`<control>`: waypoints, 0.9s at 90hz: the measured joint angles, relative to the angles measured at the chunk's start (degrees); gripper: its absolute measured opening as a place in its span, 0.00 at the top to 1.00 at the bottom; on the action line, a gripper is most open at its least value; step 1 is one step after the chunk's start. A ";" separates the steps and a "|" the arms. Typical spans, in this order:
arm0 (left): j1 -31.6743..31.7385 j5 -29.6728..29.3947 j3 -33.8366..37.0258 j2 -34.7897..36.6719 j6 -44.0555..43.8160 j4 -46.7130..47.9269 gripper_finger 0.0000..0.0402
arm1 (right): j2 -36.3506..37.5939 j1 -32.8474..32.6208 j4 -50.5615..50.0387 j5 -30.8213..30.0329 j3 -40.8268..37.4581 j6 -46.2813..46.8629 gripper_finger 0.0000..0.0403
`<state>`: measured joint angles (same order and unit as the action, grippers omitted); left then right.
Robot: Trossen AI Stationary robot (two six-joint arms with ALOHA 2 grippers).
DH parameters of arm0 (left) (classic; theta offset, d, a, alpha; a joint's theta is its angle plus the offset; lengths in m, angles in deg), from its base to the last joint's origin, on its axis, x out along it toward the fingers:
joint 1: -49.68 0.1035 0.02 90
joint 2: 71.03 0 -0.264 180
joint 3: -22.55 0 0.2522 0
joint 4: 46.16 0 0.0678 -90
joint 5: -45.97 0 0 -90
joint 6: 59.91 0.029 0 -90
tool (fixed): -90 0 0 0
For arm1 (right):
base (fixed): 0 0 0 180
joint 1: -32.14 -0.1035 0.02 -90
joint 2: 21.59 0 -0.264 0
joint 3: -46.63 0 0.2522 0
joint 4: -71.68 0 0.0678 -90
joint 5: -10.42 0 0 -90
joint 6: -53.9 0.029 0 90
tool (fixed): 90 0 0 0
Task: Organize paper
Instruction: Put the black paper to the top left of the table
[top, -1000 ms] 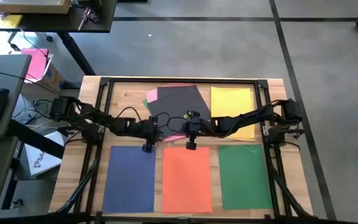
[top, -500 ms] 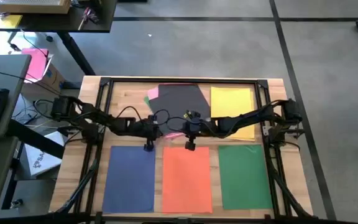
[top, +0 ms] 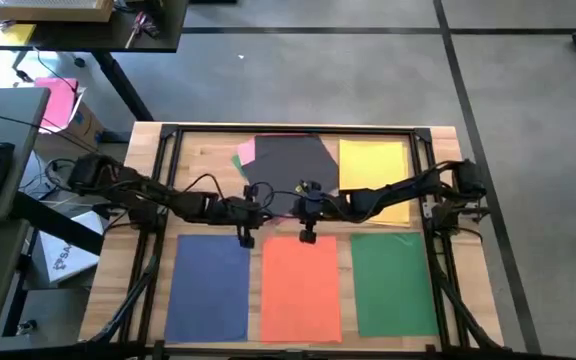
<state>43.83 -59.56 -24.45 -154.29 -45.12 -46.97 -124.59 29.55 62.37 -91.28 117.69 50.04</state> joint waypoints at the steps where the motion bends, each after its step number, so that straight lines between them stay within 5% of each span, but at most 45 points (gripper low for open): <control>1: -0.05 0.03 0.00 0.03 -0.03 0.11 1.00 | -0.14 0.00 0.04 0.03 0.00 -0.24 0.90; 30: 2.23 6.51 0.04 -4.70 2.16 1.13 0.87 | -6.87 0.00 4.78 -0.01 0.00 3.88 0.60; 58: 5.97 6.47 0.02 -12.12 -0.53 -3.28 0.60 | -7.33 -1.01 4.54 -0.01 0.00 5.12 0.54; 71: 6.67 8.04 -0.15 -15.57 -1.91 -5.88 0.59 | -7.33 -0.94 4.45 -0.05 0.00 5.36 0.54; 81: 6.49 8.50 -0.17 -16.08 -4.22 -5.68 0.69 | -7.33 -0.94 4.50 -0.07 0.00 5.36 0.54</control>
<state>50.32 -51.05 -24.62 -170.37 -49.34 -52.65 -131.92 28.61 66.87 -91.35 117.69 55.40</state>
